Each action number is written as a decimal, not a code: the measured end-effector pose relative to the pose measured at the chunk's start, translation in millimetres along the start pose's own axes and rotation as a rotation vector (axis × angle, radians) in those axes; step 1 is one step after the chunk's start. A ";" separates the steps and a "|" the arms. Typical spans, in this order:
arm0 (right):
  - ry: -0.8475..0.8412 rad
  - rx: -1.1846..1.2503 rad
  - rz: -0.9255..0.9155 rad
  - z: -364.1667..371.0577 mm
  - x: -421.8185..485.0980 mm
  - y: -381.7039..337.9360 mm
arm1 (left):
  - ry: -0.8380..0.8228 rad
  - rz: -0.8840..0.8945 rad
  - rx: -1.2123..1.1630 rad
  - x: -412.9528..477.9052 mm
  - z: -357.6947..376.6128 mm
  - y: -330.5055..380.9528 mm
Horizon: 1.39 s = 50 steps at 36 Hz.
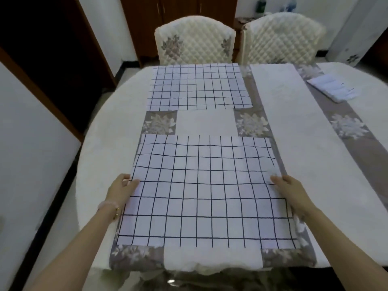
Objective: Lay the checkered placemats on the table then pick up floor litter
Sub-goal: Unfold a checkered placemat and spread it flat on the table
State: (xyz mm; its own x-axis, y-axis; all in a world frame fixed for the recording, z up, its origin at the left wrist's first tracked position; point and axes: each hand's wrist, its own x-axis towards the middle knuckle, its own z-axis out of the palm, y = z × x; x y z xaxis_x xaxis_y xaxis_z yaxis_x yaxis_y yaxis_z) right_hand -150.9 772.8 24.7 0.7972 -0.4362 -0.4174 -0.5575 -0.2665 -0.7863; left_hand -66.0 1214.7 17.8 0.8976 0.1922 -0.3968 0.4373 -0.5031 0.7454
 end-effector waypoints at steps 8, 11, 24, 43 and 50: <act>0.055 0.030 0.018 -11.5 -39.8 37.7 | -0.087 -0.041 -0.055 -35.2 -26.5 -40.9; 0.040 0.001 0.033 -15.0 -49.0 42.8 | -0.075 -0.024 -0.050 -46.9 -29.8 -51.2; 0.177 -0.103 -0.059 1.2 -60.3 44.4 | 0.065 0.008 0.033 -64.6 -24.1 -71.2; 0.216 -0.711 -0.552 50.7 -112.0 50.5 | -0.146 0.677 0.613 -35.6 62.2 25.7; 0.157 -0.707 -0.585 49.5 -116.0 62.6 | -0.340 0.804 0.862 -9.9 117.2 53.9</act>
State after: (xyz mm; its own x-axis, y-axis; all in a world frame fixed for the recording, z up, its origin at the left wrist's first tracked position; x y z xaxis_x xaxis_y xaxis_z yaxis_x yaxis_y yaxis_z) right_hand -266.8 849.2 1.4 0.9842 -0.1648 0.0650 -0.1296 -0.9200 -0.3700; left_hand -57.9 1087.0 -0.9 0.7778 -0.5948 -0.2030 -0.5305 -0.7946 0.2953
